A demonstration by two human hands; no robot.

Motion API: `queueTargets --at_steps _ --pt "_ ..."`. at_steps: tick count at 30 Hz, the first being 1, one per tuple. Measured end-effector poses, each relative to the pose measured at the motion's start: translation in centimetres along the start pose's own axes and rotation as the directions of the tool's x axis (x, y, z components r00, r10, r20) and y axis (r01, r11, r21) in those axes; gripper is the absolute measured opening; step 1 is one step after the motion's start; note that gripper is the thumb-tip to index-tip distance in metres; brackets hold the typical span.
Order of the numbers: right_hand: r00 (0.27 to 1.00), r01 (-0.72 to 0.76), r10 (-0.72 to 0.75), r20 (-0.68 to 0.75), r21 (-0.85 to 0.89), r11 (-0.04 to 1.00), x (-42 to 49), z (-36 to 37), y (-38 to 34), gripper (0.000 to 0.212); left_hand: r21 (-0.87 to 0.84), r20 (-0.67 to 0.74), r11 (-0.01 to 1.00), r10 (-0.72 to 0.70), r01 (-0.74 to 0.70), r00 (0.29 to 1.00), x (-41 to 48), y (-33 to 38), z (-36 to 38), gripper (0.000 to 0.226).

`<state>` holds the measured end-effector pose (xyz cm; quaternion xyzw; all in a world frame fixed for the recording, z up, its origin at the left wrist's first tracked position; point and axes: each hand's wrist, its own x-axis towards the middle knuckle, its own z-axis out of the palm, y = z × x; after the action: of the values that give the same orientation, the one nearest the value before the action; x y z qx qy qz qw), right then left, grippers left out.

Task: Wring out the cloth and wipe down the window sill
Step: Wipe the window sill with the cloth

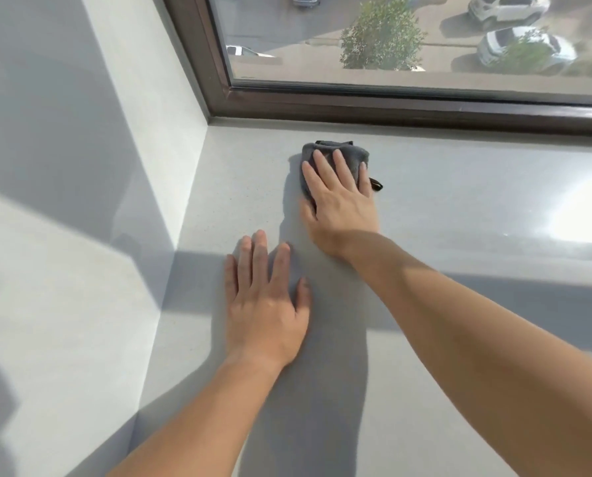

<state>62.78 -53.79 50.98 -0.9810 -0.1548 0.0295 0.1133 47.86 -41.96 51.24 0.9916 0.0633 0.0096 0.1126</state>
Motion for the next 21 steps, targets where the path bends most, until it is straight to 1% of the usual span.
queueTargets --at_steps 1,2,3,5,7,9,10,11,12,14,15,16,18,21 --pt "0.999 0.041 -0.041 0.024 0.004 0.999 -0.4 -0.2 0.4 0.062 -0.009 0.003 1.000 -0.002 0.002 1.000 0.0 0.0 -0.1 0.062" --pt "0.998 0.044 -0.045 0.037 0.010 0.999 -0.8 -0.7 1.7 0.062 -0.013 0.006 1.000 0.000 0.000 1.000 -0.1 0.0 -0.2 0.062" --pt "0.999 0.015 -0.015 0.032 0.002 1.000 -1.3 -1.2 3.4 0.063 -0.014 0.005 1.000 0.002 -0.002 1.000 -0.3 0.0 -0.2 0.062" --pt "0.991 -0.137 0.137 0.008 0.000 0.991 -2.4 -2.2 6.9 0.066 -0.016 0.004 1.000 0.005 -0.005 1.000 -0.6 -0.8 -0.6 0.062" --pt "0.953 -0.304 0.304 0.020 0.015 0.953 -3.7 -3.6 9.5 0.071 -0.007 0.004 1.000 0.009 -0.009 1.000 -0.8 -1.2 -0.9 0.062" --pt "0.925 -0.380 0.380 0.024 0.009 0.925 -4.2 -4.0 8.6 0.075 -0.002 -0.003 1.000 0.009 -0.009 1.000 -1.1 -2.0 -1.4 0.062" --pt "0.922 -0.388 0.387 0.026 0.016 0.922 -4.1 -3.9 7.1 0.075 0.000 -0.007 1.000 0.008 -0.008 1.000 -1.1 -2.2 -1.5 0.062" --pt "0.932 -0.363 0.362 0.028 0.026 0.931 -4.1 -3.7 5.1 0.074 0.000 -0.011 1.000 0.007 -0.007 1.000 -1.2 -2.4 -1.6 0.062" --pt "0.953 -0.302 0.300 0.032 0.036 0.953 -4.2 -3.2 2.9 0.073 -0.002 -0.014 1.000 0.007 -0.007 1.000 -1.2 -2.6 -1.7 0.062" --pt "0.993 -0.110 0.109 0.035 0.044 0.993 -5.3 -2.1 -1.2 0.071 -0.007 -0.018 1.000 0.010 -0.010 1.000 -1.2 -2.9 -1.7 0.062" --pt "0.999 -0.037 0.035 0.041 0.043 0.998 -5.8 -1.6 -2.6 0.070 -0.009 -0.021 1.000 0.010 -0.010 1.000 -1.3 -3.1 -1.8 0.061" --pt "0.999 -0.003 0.001 0.041 0.048 0.999 -6.1 -1.4 -3.2 0.069 -0.011 -0.025 1.000 0.012 -0.012 1.000 -1.4 -3.2 -1.8 0.061" --pt "0.999 -0.006 0.003 0.034 0.081 0.997 -6.0 -1.6 -3.3 0.069 -0.016 -0.028 1.000 0.013 -0.013 1.000 -1.6 -3.4 -1.9 0.061" --pt "0.998 -0.046 0.049 -0.026 0.109 0.993 -5.6 -1.5 -3.7 0.074 -0.017 -0.020 1.000 0.007 -0.007 1.000 -1.7 -3.8 -1.9 0.062"
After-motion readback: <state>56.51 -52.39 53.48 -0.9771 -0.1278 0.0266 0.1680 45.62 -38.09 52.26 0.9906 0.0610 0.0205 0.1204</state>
